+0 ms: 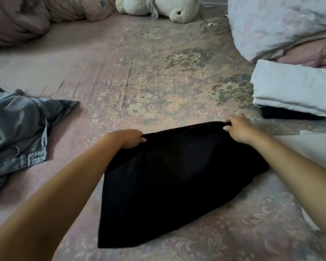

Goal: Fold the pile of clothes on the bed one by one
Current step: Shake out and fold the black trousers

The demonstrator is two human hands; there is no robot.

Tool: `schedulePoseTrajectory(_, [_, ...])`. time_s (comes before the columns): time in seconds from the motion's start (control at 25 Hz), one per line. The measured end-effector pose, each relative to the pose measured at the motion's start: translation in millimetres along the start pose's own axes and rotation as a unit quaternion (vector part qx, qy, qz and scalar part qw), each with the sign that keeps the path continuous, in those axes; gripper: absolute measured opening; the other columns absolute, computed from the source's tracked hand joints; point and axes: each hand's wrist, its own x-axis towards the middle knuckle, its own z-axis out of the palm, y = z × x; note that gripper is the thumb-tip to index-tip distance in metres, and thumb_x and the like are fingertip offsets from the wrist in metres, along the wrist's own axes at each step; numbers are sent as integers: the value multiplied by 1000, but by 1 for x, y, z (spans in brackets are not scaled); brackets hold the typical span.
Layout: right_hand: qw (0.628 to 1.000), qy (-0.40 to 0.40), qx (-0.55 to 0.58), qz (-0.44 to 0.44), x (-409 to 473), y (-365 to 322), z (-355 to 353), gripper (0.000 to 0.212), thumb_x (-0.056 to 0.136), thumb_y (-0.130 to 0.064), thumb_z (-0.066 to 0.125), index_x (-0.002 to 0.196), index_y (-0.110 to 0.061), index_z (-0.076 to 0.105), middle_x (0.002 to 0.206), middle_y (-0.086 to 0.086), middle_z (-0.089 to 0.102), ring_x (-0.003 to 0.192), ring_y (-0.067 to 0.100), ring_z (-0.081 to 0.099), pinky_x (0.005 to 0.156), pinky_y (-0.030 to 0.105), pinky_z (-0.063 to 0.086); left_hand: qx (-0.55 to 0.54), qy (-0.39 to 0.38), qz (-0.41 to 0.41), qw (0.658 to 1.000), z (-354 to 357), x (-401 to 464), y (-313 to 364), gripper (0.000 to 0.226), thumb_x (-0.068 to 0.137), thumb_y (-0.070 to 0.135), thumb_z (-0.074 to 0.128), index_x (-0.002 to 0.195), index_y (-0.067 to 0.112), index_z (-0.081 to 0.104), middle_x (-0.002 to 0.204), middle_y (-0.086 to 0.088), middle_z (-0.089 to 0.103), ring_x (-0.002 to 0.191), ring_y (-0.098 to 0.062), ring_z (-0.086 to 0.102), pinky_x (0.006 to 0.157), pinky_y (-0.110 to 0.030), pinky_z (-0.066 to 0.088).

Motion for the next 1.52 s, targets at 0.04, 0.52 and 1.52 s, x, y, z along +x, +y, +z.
schedulePoseTrajectory(0.04, [999, 15, 2, -40, 10, -16, -1, 24, 95, -23, 54, 118, -15, 55, 130, 15, 42, 120, 35, 43, 101, 41, 37, 2, -19, -8, 1000, 1, -9, -9, 36, 102, 36, 35, 118, 9, 51, 122, -9, 54, 112, -25, 51, 90, -33, 36])
schedulePoseTrajectory(0.52, [987, 113, -54, -103, 28, -65, 41, 45, 97, -17, 48, 141, -16, 39, 140, 16, 35, 126, 38, 31, 106, 49, 30, 175, 307, -131, 926, 63, -24, -54, 47, 100, 26, 41, 142, 7, 30, 120, -14, 61, 111, -33, 57, 99, -45, 39])
schedulePoseTrajectory(1.52, [892, -67, -239, -377, -145, -12, 83, 82, 60, -82, -28, 133, -47, -29, 149, -17, -28, 144, 13, -20, 111, 54, -13, 116, 256, 64, 958, 229, -157, 25, 76, 92, 69, 15, 147, 18, 27, 153, -7, 31, 143, -24, 20, 110, -57, 21])
